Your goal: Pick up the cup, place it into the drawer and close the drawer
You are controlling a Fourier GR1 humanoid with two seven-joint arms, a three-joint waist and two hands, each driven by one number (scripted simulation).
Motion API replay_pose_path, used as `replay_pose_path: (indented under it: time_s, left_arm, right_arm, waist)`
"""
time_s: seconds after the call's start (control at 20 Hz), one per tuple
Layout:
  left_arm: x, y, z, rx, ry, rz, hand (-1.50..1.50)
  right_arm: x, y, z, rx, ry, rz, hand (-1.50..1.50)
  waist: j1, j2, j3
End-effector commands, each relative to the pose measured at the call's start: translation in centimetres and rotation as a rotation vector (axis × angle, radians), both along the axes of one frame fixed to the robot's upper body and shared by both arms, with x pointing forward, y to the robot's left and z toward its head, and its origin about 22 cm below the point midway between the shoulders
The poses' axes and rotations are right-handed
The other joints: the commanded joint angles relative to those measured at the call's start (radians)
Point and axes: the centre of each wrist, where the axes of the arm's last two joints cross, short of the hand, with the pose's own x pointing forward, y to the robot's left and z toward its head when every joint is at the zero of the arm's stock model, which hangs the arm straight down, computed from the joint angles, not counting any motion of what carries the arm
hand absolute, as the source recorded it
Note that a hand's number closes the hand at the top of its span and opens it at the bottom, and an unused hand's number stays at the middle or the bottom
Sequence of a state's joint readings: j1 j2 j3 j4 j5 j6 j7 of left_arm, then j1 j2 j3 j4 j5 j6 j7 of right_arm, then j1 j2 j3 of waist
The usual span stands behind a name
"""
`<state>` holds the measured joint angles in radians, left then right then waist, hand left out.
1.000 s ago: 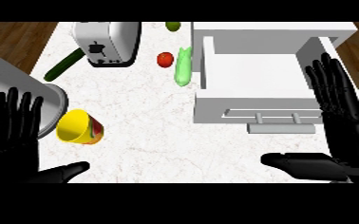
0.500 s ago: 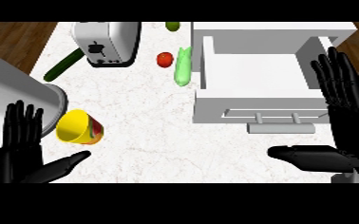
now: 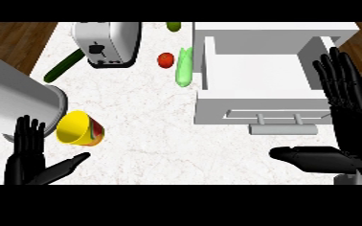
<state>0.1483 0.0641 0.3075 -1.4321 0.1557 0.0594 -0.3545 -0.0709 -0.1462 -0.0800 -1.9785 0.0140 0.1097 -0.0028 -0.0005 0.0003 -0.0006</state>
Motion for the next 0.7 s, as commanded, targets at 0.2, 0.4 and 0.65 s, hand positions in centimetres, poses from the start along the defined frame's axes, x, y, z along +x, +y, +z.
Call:
replay_pose_path:
  time_s: [0.2, 0.4, 0.65]
  left_arm:
    - [-1.7, 1.2, -5.1, -0.013, 0.007, 0.031, -1.50]
    - [-0.1, 2.2, -7.4, -0.010, -0.018, 0.047, -1.50]
    - [0.3, 2.9, -8.9, -0.025, -0.025, 0.026, -1.50]
  right_arm:
    - [-0.5, 0.2, -0.9, 0.013, 0.012, 0.003, -1.50]
    - [-0.6, -1.4, -2.1, 0.023, 0.012, 0.005, -1.50]
    - [-0.5, 0.3, -0.6, -0.008, 0.024, 0.017, -1.50]
  waist:
    - [0.000, -0.001, 0.000]
    - [-0.004, 0.001, 0.000]
    - [-0.002, 0.000, 0.000]
